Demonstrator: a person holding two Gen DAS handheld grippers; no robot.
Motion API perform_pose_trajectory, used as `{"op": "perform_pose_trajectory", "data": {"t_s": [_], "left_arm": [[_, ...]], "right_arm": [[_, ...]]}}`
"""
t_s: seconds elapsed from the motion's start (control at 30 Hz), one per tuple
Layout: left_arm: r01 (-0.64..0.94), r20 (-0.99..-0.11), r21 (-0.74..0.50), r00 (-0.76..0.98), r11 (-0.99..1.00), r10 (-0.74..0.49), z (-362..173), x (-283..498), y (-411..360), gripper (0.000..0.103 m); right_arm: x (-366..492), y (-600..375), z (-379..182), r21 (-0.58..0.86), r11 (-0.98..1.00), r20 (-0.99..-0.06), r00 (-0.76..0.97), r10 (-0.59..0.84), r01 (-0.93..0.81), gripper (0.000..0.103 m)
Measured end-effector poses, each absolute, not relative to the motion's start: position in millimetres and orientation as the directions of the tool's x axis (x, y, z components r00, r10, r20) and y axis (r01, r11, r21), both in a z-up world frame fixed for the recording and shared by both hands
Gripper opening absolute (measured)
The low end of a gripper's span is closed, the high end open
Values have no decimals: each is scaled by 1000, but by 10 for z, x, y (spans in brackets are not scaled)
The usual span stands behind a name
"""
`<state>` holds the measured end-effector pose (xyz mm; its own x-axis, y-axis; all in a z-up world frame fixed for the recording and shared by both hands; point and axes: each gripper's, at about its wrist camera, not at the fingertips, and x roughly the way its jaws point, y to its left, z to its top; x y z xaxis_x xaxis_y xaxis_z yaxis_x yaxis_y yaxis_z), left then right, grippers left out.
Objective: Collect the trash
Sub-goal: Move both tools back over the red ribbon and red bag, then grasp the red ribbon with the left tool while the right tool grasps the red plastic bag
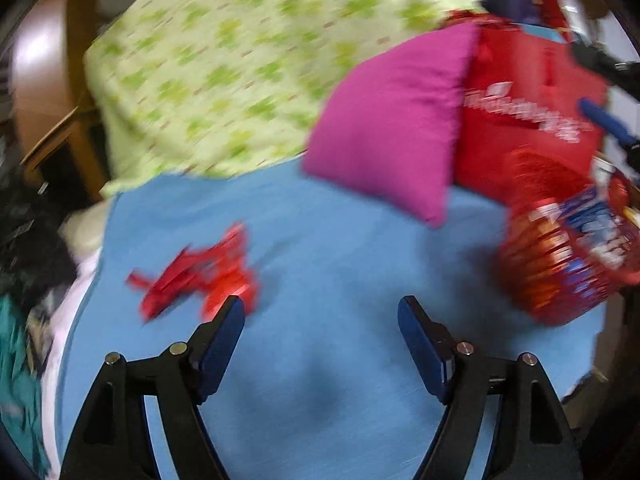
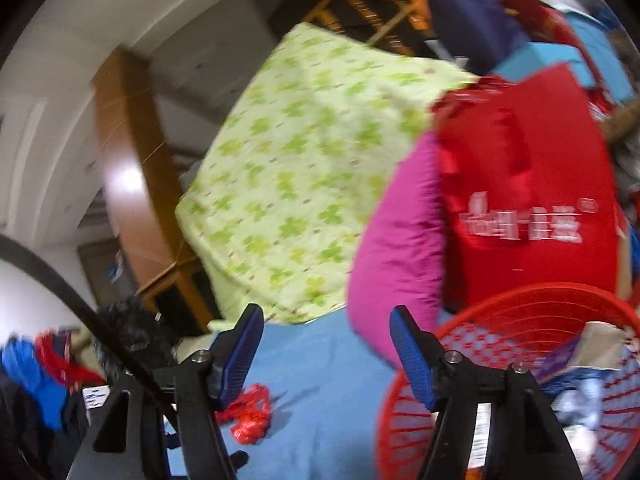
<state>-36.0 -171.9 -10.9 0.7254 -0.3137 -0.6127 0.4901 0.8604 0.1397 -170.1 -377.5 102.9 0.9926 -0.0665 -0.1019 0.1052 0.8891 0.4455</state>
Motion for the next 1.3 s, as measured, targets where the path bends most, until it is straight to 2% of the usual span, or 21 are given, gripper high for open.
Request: {"op": "perform_pose_trajectory", "data": {"t_s": [0.17,0.3,0.47,0.87,1.07,1.13,1.17,1.2,1.3], "left_arm": [[309,-658,80,731,948,-183,-378,-32,-927,79],[183,-667,36,737,983,-113,-501,166,-444,79],[103,-688,19,723,995,-61,-648,367,-154,79],[39,-710,-37,702,999,-53,-735,816,154,79],[54,-661,-35,748,998,-63,-748,1084,117,79],[80,-644,-29,761,996,-80,-758,1175,72,79],[91,-639,-32,763,995,-91,-769,1219,46,79],[105,-633,-42,766,994,-108,-786,1281,7,79],[140,-615,-42,776,989,-137,-800,1418,-129,79]], "right_arm": [[-1332,-3345,892,400,916,-184,982,37,41,70],[-944,-3099,699,430,903,-292,949,119,20,70],[-422,-2857,392,483,875,-407,892,197,27,70],[698,-2369,-349,595,801,-554,754,353,63,70],[1084,-2303,-681,662,735,-583,718,381,147,70],[1189,-2232,-797,651,738,-615,693,377,177,66],[1215,-2199,-826,643,745,-618,695,369,177,54],[1238,-2164,-814,631,759,-622,689,372,161,49],[1187,-2176,-778,621,767,-624,694,359,162,47]]}}
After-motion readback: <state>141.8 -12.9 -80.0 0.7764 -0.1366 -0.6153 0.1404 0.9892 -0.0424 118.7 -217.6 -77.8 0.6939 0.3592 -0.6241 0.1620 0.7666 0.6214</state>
